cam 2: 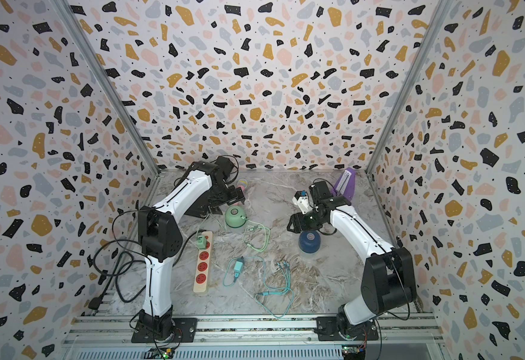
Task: Charge the cordless meat grinders
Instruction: Move the cordless meat grinder to the center of the board, then pick up the plug from the center of the board.
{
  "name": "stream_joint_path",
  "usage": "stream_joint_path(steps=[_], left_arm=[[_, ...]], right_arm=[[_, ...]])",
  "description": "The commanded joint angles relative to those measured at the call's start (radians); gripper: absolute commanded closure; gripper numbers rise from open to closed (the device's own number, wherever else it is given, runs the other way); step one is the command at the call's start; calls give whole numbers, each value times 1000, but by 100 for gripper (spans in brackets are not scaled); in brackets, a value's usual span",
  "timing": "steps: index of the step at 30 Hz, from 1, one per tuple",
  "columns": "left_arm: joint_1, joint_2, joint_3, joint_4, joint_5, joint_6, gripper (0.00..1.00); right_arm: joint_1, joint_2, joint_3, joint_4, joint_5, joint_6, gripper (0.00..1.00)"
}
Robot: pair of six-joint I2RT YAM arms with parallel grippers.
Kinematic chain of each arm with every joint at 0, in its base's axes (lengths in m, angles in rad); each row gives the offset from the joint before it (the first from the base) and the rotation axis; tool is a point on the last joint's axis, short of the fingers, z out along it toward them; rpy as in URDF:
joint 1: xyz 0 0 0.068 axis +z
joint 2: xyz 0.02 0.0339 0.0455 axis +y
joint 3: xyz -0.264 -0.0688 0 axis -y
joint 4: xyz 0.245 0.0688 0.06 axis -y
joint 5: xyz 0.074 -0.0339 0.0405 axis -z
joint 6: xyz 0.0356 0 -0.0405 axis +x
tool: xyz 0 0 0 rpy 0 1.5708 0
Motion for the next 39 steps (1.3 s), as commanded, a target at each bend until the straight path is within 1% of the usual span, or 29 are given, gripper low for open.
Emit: stream_joint_path(steps=[1,4,7,10,12,14,16,19,21,23,27,30,32,39], left_arm=[[-6,-107,33,-28,-41,58,1],[-5,-178,-12,-13,-39,99,1],[-4,-280,-110,4,-38,153,1],[-1,-409,-281,56,-30,205,0],[9,-488,-400,101,0,238,1],[25,-559,-502,122,42,272,2],[33,-619,-589,130,58,291,3],[40,-725,-733,163,90,289,3],[39,-784,-826,192,96,279,3],[39,-837,-916,231,95,244,3],[39,-983,-1097,323,73,115,4],[35,-1055,-1133,310,58,81,5],[35,-1084,-1137,285,42,98,5],[35,-1139,-1179,268,51,148,6]], right_arm=[[10,-65,10,-22,44,-17,34],[30,-90,8,-13,59,-18,35],[77,-116,0,4,70,-4,37],[154,-131,-20,31,118,40,38],[213,-136,-48,72,151,89,39],[277,-138,-89,135,161,155,40],[337,-145,-131,202,200,226,40],[416,-126,-124,214,263,312,40],[468,-112,-132,246,302,326,39],[501,-97,-157,280,324,353,38],[506,-61,-250,393,263,482,35],[523,-39,-259,434,280,596,34],[551,-20,-253,485,316,668,33],[634,115,-176,534,383,863,32]])
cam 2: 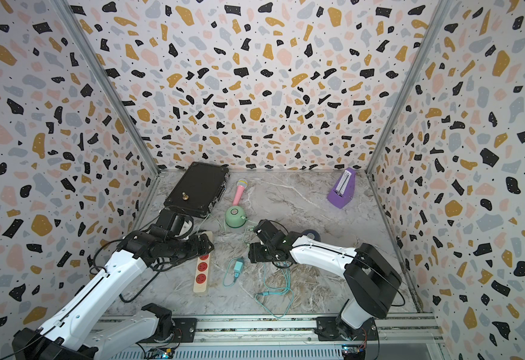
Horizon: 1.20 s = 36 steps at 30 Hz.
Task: Charge the cordless meat grinders
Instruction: Pick up the plug from the center of the board.
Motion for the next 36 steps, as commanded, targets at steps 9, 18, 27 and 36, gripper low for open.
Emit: stream_joint_path(steps=[9,18,27,36], left_arm=[[-1,-74,-68,15,-24,40,7],[-1,-109,-92,8,-47,64,7],[1,-109,-89,15,-11,51,7],[0,-81,-62,47,146,-28,8]], right_arm=[[97,175,173,-30,122,245,33],[143,265,219,-42,89,314,41],[141,165,108,61,90,295,80],[69,-54,-72,337,50,281,89]])
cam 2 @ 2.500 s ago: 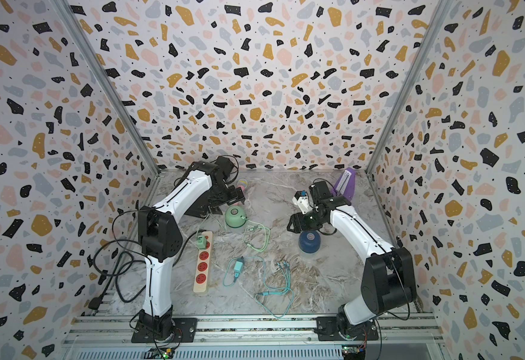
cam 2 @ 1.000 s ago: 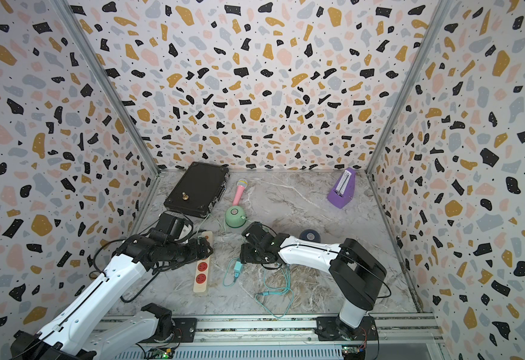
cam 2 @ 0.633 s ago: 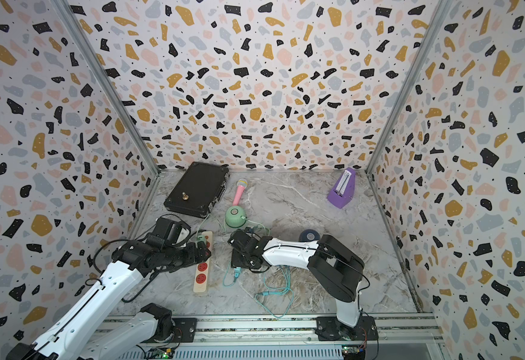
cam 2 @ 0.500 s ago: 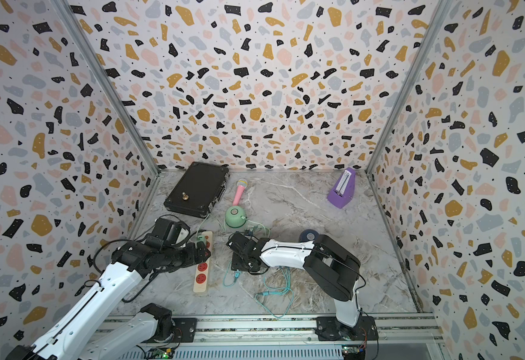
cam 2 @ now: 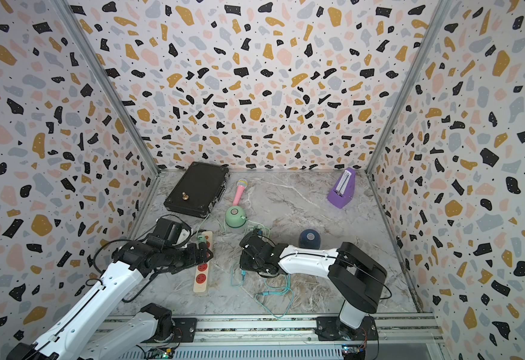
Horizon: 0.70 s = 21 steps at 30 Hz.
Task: Charge the cordless meat grinders
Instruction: Pick up the plug from the center of the board.
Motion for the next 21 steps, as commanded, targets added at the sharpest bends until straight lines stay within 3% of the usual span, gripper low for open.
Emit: stream_joint_path(steps=[1,6,11,16,21], left_arm=[[1,3,21,57,108,-55,8],[1,-9,9,111,207,-90,8],[0,-23,2,169,282,-70,11],[-5,-9,-21,254,387,-60,14],[-48,5,-56,252,383,-32,17]], right_arm=[[-47,-95,-20,150,-32,-16,89],[-89,-167,-56,205,-97,41,90],[-106,-185,-16,103,-154,103,90],[-123,-171,-7,125,-229,196,90],[-135,-170,21,108,-249,225,89]])
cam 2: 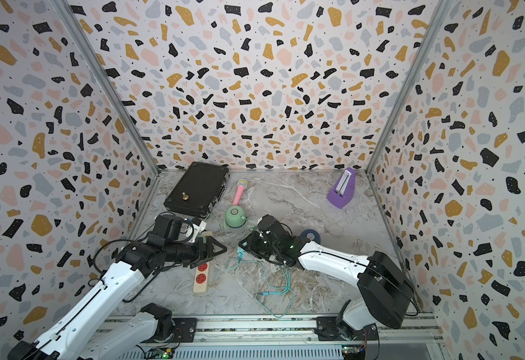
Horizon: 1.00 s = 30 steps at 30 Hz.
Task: Charge the cordless meat grinders
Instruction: Pick up the plug from the center of the board.
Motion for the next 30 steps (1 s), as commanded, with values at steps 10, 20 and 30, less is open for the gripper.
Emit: stream_joint_path(steps=[10,20,30], left_arm=[[-128,63,-62,180,15,0,20],[-172,123,-73,210,-6,-4,35],[-171,158,-36,208,-6,8,79]], right_arm=[[-19,21,92,-15,-65,60,89],[-22,28,99,-18,-68,54,89],[-22,23,76,-4,-79,57,86]])
